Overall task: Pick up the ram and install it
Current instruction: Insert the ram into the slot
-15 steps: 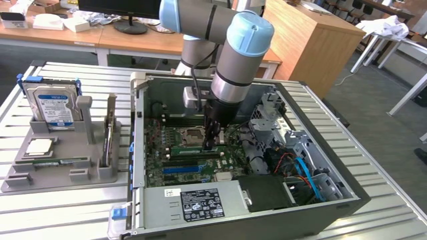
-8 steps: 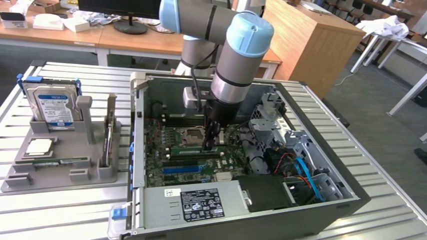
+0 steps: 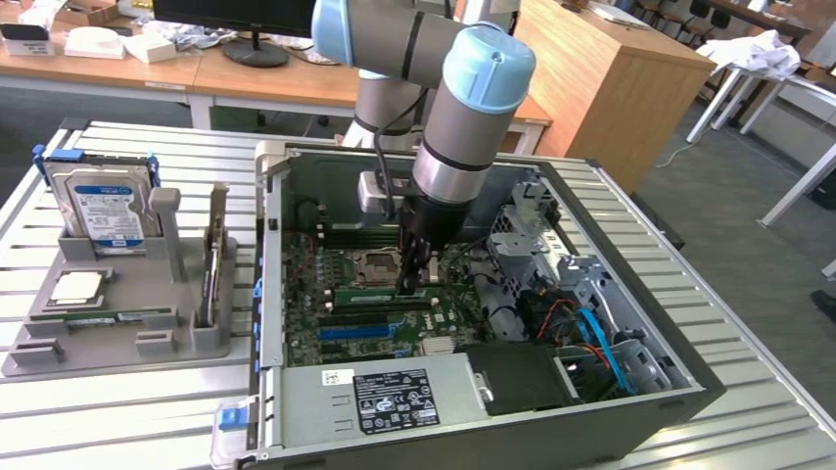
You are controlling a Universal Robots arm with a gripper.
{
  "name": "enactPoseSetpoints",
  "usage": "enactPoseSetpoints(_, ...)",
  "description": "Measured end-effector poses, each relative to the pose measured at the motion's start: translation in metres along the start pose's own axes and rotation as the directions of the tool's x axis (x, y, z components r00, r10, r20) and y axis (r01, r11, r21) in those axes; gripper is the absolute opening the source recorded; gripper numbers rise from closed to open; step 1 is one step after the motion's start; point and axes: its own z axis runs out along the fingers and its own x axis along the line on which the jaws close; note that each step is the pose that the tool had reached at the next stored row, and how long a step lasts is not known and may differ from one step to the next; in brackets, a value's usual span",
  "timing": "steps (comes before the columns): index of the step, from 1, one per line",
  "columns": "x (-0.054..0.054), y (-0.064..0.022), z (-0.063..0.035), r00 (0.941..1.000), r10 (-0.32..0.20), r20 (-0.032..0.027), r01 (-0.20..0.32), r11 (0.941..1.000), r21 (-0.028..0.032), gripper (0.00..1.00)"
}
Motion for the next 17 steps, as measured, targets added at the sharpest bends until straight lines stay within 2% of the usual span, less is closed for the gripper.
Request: enactPoseSetpoints(17, -0.0020, -0.0001, 0.0011, 1.0000, 0.000, 0.0000, 0.000, 1.0000, 0.0000, 0.11)
